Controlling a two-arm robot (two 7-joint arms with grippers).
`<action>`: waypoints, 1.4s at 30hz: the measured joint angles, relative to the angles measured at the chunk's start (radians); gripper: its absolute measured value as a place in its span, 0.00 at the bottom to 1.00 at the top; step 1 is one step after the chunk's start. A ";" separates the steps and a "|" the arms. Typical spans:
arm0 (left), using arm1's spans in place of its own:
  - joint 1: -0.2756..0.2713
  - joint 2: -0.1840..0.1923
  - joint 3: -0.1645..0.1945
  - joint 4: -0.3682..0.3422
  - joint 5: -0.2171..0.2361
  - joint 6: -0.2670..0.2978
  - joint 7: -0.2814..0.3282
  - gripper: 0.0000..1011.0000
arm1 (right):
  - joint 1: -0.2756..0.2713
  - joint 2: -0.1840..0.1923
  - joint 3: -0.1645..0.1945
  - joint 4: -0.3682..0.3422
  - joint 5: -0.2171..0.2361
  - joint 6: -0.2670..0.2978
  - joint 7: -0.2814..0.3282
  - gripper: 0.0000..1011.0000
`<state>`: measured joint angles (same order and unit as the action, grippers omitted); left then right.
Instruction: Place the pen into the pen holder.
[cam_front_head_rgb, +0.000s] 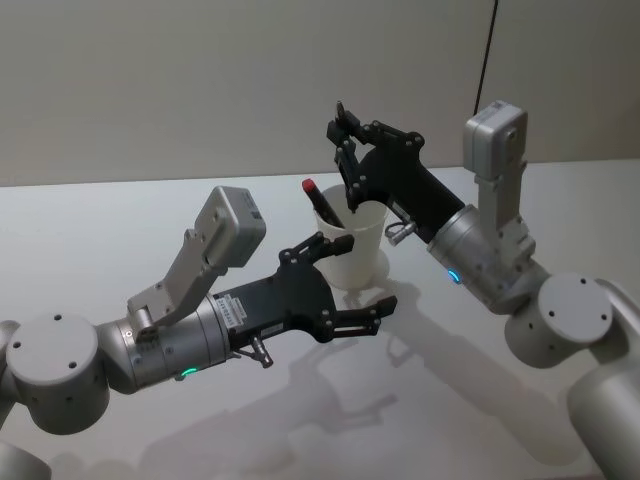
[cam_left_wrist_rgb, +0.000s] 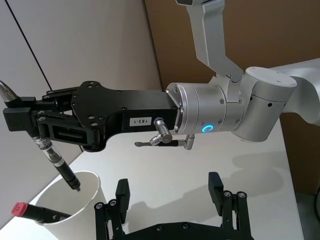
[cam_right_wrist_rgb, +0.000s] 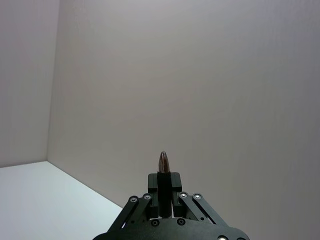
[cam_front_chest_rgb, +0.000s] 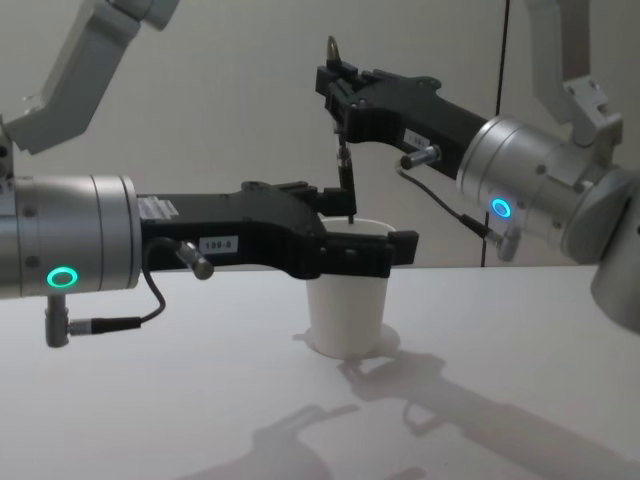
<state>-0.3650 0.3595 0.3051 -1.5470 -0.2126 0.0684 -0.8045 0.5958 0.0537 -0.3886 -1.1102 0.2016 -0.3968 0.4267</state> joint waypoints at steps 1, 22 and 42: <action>0.000 0.000 0.000 0.000 0.000 0.000 0.000 0.99 | 0.000 0.000 0.000 0.000 0.000 0.000 0.000 0.14; 0.000 0.000 0.000 0.000 0.000 0.000 0.000 0.99 | -0.011 0.012 0.003 -0.011 -0.053 -0.028 -0.020 0.28; 0.000 0.000 0.000 0.000 0.000 0.000 0.000 0.99 | -0.021 0.017 0.003 -0.022 -0.070 -0.041 -0.032 0.87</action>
<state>-0.3650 0.3595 0.3051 -1.5470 -0.2126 0.0684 -0.8045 0.5751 0.0710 -0.3859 -1.1320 0.1320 -0.4381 0.3948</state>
